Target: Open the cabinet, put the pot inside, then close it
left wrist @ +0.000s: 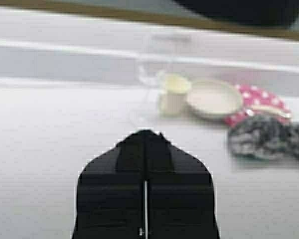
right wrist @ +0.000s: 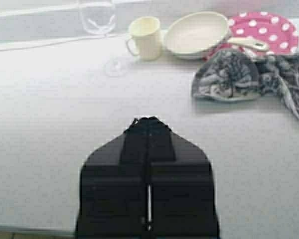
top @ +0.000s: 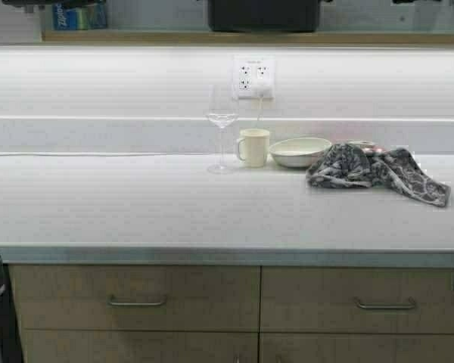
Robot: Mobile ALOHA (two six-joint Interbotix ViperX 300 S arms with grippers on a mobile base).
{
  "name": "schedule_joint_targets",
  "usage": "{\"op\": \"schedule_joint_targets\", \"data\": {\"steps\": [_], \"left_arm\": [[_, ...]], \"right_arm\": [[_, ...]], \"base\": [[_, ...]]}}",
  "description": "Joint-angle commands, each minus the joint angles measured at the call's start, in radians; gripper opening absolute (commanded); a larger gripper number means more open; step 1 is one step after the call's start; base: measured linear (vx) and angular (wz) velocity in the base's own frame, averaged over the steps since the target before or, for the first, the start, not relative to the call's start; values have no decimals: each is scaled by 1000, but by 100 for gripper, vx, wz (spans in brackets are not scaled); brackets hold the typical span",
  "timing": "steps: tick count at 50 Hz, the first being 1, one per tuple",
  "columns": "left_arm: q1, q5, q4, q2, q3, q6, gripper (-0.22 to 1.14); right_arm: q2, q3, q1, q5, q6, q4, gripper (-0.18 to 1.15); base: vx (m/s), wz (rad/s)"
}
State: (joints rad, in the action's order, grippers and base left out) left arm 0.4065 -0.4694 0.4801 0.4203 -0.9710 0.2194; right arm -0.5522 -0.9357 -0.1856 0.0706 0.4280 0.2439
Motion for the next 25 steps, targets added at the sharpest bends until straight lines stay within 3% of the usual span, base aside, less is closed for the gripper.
{"op": "schedule_joint_targets", "data": {"steps": [1, 18, 25], "left_arm": [[-11, 2, 0, 21, 9, 3, 4], [-43, 29, 0, 64, 11, 3, 4], [-123, 41, 2, 71, 15, 5, 4]], "right_arm": [[-17, 18, 3, -8, -5, 3, 8], [-44, 28, 11, -66, -51, 8, 8], [-57, 38, 28, -84, -49, 8, 8]], "base": [[-26, 6], [-22, -6], [-20, -11]]}}
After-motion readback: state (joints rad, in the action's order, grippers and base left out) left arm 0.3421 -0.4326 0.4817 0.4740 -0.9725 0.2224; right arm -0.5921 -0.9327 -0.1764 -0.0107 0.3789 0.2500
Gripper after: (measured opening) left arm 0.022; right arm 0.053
